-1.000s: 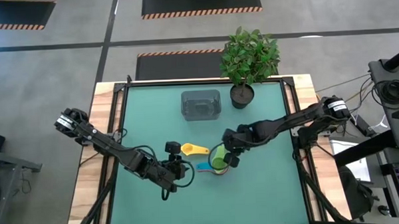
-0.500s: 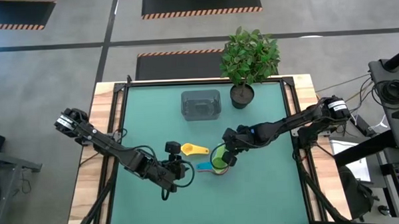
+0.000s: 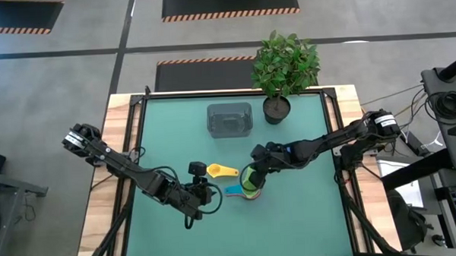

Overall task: Nest measuring cups in basket
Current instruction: Stack the green measuring cup into the light blue measuring cup

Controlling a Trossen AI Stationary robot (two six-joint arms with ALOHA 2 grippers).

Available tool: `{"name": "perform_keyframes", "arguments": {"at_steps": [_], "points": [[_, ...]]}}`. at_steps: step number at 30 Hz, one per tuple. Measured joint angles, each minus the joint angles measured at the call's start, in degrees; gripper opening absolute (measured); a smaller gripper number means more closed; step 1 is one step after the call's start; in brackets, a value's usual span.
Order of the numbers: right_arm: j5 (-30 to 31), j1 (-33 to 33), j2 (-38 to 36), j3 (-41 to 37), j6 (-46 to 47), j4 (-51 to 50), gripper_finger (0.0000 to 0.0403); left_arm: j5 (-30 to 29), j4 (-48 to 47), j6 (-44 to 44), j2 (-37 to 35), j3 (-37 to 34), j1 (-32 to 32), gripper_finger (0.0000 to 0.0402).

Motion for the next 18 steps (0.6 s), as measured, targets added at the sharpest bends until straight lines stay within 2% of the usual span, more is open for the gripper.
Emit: {"name": "perform_keyframes", "arguments": {"at_steps": [4, 11, 18], "points": [[0.0, 0.0, -0.8, 1.9, -0.5, -2.7, 0.0009, 0.0, 0.0, 0.0, 0.0, 0.0, 0.0, 0.0090], [-0.1, 0.0, -1.2, 6.2, 1.9, -15.4, 0.0009, 0.0, 0.0, 0.0, 0.0, 0.0, 0.0, 0.0090], [0.6, 0.0, -1.2, 3.2, 5.5, -15.6, 0.0009, 0.0, 0.0, 0.0, 0.0, 0.0, 0.0, 0.0090]]}}
